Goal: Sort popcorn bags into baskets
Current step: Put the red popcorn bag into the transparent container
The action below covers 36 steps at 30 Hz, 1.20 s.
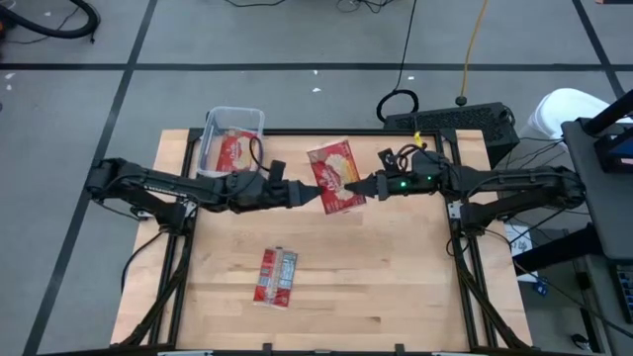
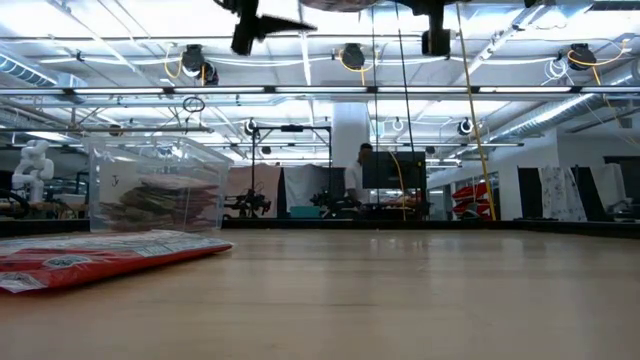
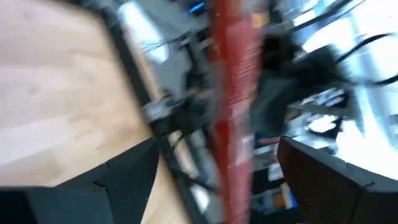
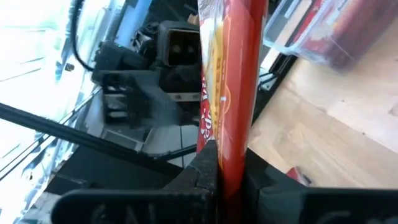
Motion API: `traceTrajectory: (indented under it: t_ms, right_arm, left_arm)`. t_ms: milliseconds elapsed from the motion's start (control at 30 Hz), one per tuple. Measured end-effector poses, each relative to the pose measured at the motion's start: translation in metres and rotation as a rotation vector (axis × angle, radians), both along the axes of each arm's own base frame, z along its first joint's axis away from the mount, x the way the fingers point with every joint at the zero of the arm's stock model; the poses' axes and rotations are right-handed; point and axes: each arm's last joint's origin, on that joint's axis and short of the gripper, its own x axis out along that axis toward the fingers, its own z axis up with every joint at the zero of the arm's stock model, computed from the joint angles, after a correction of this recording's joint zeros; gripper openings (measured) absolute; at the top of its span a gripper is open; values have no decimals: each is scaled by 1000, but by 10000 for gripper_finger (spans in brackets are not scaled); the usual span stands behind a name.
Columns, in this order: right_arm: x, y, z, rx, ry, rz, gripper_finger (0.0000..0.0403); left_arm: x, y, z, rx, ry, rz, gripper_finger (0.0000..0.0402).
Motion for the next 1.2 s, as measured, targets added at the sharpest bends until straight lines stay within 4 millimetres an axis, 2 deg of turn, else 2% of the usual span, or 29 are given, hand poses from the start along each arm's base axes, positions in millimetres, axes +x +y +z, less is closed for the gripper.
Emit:
traceTrajectory:
  t_ms: [133,267,367,533,567,767,900,1000,1100,1200]
  right_arm:
    - [4,4,-2,2,2,3,13]
    - [8,8,-5,0,-2,1,13]
    - [10,10,-6,-1,0,-20,13]
    - [12,14,-7,-5,0,-21,16]
    - [12,14,-7,-5,0,-21,20]
    - [7,14,-6,55,25,67,79]
    - [4,17,-6,79,36,198,131]
    - [4,17,-5,49,31,207,159]
    - [4,16,-5,24,29,186,169]
    - [4,15,-5,16,27,155,157]
  left_arm:
    - [2,3,5,38,-53,10,297]
    - [5,6,5,49,-72,-1,238]
    - [6,9,5,71,-76,-28,172]
    - [6,11,4,106,-61,-67,34]
    - [6,11,4,106,-63,-76,23]
    - [6,10,4,89,-68,-215,35]
    - [6,5,3,60,-69,-360,19]
    - [6,2,2,37,-56,-394,19]
    - [5,2,-1,27,-22,-407,28]
    - [5,2,-3,21,-8,-403,36]
